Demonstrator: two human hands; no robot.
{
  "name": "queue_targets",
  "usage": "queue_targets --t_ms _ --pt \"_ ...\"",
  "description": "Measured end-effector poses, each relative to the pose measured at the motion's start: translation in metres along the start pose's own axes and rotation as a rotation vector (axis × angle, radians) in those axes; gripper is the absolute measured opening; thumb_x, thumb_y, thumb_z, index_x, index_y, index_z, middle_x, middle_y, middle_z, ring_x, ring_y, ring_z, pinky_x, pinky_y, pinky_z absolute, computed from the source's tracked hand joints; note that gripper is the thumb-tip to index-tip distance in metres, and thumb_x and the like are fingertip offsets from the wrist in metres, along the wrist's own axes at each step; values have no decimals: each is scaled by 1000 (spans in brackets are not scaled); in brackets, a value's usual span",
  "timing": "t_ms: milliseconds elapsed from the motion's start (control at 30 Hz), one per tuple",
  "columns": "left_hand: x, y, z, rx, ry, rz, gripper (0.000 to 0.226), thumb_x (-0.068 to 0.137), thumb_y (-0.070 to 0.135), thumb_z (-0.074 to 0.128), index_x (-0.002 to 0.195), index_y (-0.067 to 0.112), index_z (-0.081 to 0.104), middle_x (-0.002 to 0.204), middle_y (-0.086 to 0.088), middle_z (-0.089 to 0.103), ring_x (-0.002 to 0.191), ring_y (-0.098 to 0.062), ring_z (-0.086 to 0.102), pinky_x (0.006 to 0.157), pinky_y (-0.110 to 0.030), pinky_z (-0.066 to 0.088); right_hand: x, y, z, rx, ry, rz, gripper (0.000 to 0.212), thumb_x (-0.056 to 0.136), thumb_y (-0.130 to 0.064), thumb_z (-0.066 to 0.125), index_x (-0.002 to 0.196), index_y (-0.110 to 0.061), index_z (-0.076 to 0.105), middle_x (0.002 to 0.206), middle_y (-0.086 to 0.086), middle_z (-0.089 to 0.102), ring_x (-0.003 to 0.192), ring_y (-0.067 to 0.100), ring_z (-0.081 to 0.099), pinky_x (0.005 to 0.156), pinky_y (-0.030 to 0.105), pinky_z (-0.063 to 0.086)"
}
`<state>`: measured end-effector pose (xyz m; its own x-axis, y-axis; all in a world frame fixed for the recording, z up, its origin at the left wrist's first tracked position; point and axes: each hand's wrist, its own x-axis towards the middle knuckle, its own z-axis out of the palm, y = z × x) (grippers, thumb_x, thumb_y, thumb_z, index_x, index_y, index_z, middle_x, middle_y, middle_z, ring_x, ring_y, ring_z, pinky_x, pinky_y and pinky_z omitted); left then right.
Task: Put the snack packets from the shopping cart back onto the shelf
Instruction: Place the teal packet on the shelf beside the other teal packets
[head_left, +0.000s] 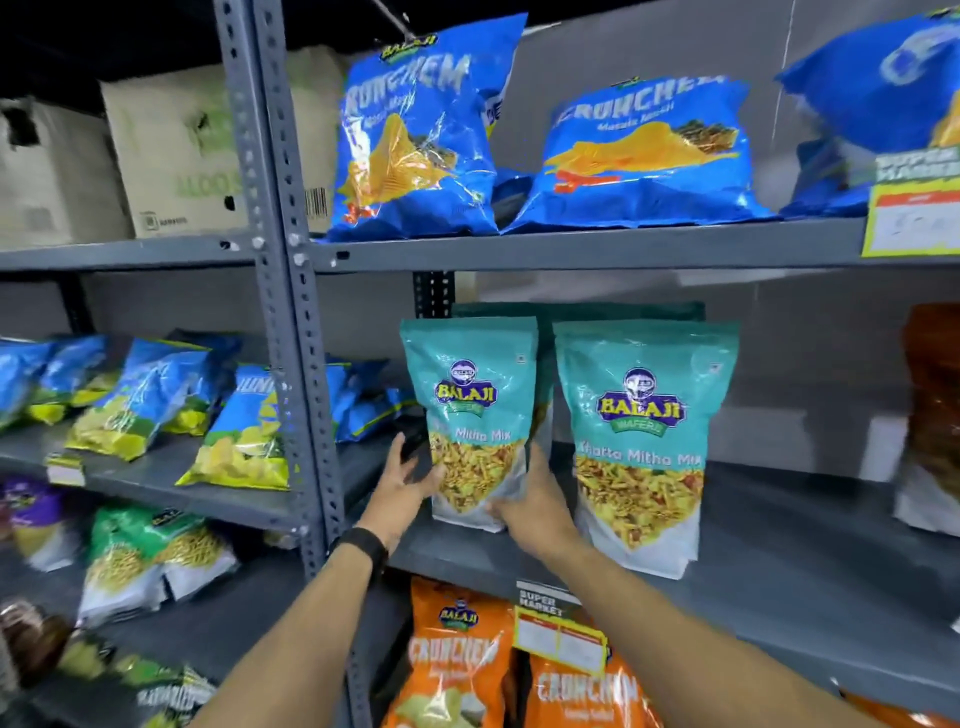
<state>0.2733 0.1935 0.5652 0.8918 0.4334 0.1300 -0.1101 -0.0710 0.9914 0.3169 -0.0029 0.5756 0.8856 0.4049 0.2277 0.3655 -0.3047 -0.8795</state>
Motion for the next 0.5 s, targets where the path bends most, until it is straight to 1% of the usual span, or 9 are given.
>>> queue_targets --t_ms 33,67,100,167,233,267,367,433,500 --pt "4 -2 -1 -13 -32 -8 91 94 19 70 161 37 12 159 -13 42 149 -24 40 121 -44 34 7 2 2 -11 4 22 102 84 -20 79 161 -27 12 153 14 50 129 40 58 88 45 55" --pt "6 -3 -2 -22 -57 -9 85 95 17 69 161 35 18 155 -14 48 146 -25 44 121 -47 36 11 5 3 -38 21 24 97 82 -20 79 159 -24 19 147 13 55 125 37 60 87 44 55" --pt "7 -5 -2 -24 -77 -2 77 96 16 67 159 32 26 148 -14 56 141 -25 51 117 -46 41 13 10 4 -63 50 9 91 82 -21 80 156 -22 26 144 10 57 126 33 60 90 42 55" --pt "7 -10 -4 -17 -96 17 61 98 15 63 154 25 40 126 -3 70 121 -20 65 101 -36 53 10 21 6 -100 110 -44 81 87 -20 76 154 -22 31 146 7 56 133 30 54 97 42 51" --pt "1 -13 -6 -24 -105 30 51 99 15 61 147 27 47 109 7 75 104 -12 70 87 -28 58 1 31 9 -149 169 -98 74 91 -19 71 153 -26 32 147 5 53 134 29 53 95 34 47" --pt "-2 -12 -6 -20 -116 34 49 99 15 61 144 29 48 107 8 76 102 -10 70 85 -27 58 -3 35 11 -157 204 -120 72 92 -18 70 153 -28 33 147 4 53 134 27 53 93 30 44" --pt "-13 -7 -5 -28 -138 45 50 100 13 59 146 27 46 114 2 73 111 -18 68 95 -36 58 -10 38 14 -169 240 -140 75 92 -13 68 156 -27 31 151 5 50 137 26 51 95 26 40" --pt "-20 0 -4 -33 -138 58 53 100 11 58 150 22 43 118 -3 70 120 -26 65 106 -46 52 -11 32 12 -169 214 -131 77 93 -9 67 158 -24 29 155 5 47 141 28 48 99 31 43" --pt "-29 6 1 -19 -119 80 57 100 12 59 153 20 41 125 -6 68 128 -29 61 112 -49 47 -17 25 6 -154 178 -126 81 93 -6 65 161 -24 25 160 3 42 146 27 43 109 36 44"
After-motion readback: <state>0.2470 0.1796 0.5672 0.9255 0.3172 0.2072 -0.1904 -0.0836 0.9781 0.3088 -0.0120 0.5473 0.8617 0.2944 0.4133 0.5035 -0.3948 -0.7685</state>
